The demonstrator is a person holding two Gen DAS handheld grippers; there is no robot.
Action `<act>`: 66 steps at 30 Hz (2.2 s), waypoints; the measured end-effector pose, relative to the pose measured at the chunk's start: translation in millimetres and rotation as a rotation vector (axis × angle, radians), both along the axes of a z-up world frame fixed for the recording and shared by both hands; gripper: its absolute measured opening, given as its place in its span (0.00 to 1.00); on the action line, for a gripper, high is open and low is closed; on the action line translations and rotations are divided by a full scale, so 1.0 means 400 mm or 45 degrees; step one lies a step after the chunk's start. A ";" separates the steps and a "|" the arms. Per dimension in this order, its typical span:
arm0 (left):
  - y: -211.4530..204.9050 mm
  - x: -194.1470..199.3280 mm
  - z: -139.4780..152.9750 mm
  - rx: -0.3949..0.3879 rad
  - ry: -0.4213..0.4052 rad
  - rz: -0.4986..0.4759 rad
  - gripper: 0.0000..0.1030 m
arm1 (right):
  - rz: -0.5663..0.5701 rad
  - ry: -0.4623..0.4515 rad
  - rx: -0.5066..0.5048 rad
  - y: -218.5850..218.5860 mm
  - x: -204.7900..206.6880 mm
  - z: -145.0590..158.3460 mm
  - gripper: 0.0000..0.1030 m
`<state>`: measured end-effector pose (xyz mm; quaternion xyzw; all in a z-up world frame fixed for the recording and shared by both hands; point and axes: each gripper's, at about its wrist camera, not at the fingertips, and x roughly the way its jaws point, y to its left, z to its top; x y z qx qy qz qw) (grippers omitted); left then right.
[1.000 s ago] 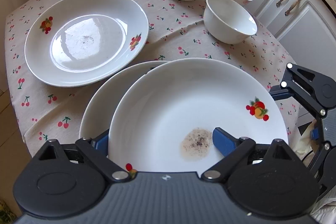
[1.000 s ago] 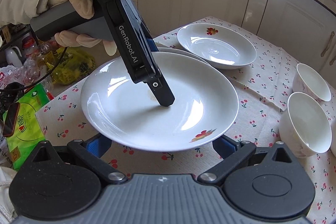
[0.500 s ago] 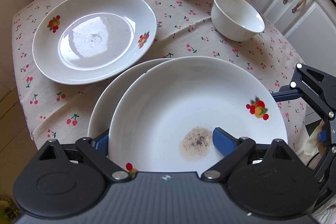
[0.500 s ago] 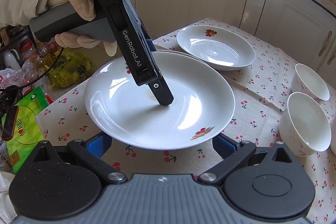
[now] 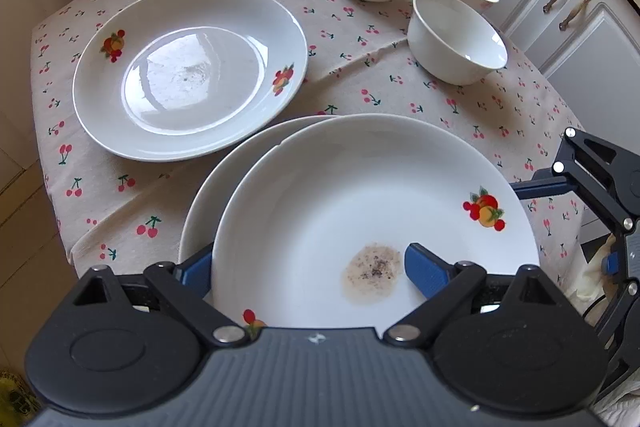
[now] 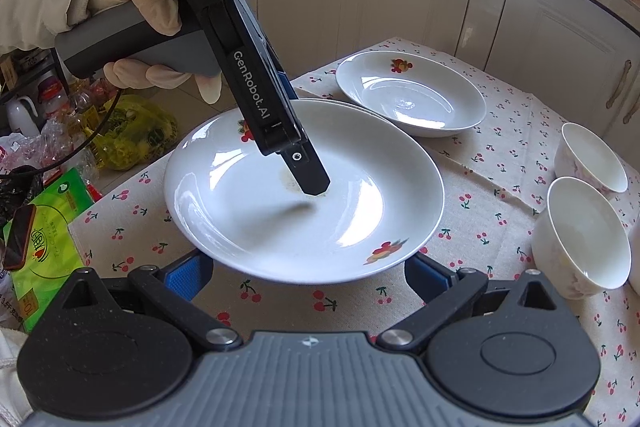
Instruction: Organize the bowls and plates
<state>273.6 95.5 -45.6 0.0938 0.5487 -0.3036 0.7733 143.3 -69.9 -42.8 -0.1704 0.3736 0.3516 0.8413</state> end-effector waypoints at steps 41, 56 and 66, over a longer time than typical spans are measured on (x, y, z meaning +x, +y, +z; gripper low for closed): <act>0.059 -0.087 0.097 -0.071 -0.296 0.123 0.93 | -0.105 -0.121 0.025 -0.063 -0.009 0.071 1.00; 0.115 -0.116 0.146 -0.122 -0.536 0.211 0.94 | -0.172 -0.170 0.072 -0.080 0.076 0.119 1.00; 0.190 -0.042 0.121 -0.140 -0.516 0.294 0.94 | -0.174 -0.179 0.021 -0.042 0.161 0.126 1.00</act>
